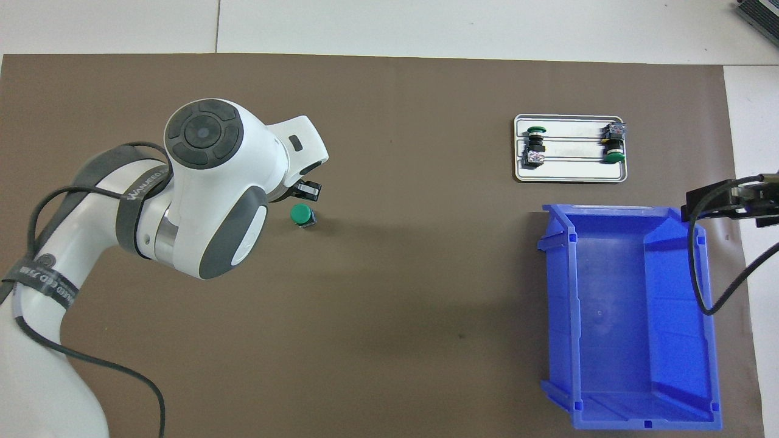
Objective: Place and press button with both arms
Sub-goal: 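Lift the left gripper off the button and withdraw it to the table edge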
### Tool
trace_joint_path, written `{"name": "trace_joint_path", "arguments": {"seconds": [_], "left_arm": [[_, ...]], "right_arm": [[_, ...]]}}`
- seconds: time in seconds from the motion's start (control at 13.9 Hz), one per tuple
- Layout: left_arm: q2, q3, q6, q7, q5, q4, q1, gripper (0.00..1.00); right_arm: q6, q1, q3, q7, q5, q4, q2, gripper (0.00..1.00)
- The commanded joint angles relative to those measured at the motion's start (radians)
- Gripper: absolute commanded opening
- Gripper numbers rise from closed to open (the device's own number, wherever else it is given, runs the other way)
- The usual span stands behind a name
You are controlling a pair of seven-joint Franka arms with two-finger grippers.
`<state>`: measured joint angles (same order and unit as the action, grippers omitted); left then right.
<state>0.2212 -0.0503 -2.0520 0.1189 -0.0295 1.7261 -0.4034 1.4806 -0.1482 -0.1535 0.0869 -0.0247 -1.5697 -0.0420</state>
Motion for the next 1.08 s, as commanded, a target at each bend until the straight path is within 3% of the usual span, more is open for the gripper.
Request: {"name": "trace_joint_path", "arguments": {"seconds": [0.0,0.43,0.65,1.01], "left_arm": [[-0.084,-0.002,0.067,0.008,-0.024,0.013,0.035,0.99],[-0.209,-0.002,0.171,-0.068,-0.024,0.021,0.237,0.99],[-0.215,0.004,0.193,-0.099,-0.012,-0.017,0.298,1.00],[-0.210,0.004,0.364,-0.195,0.037,-0.154,0.374,1.00]], "right_arm": [[-0.006,0.015,0.006,-0.030,0.016,-0.013,-0.016,1.00],[-0.006,0.015,0.008,-0.030,0.016,-0.012,-0.016,1.00],[-0.006,0.016,0.006,-0.030,0.016,-0.013,-0.016,1.00],[-0.016,0.033,0.003,-0.035,0.016,-0.013,-0.035,1.00]]}}
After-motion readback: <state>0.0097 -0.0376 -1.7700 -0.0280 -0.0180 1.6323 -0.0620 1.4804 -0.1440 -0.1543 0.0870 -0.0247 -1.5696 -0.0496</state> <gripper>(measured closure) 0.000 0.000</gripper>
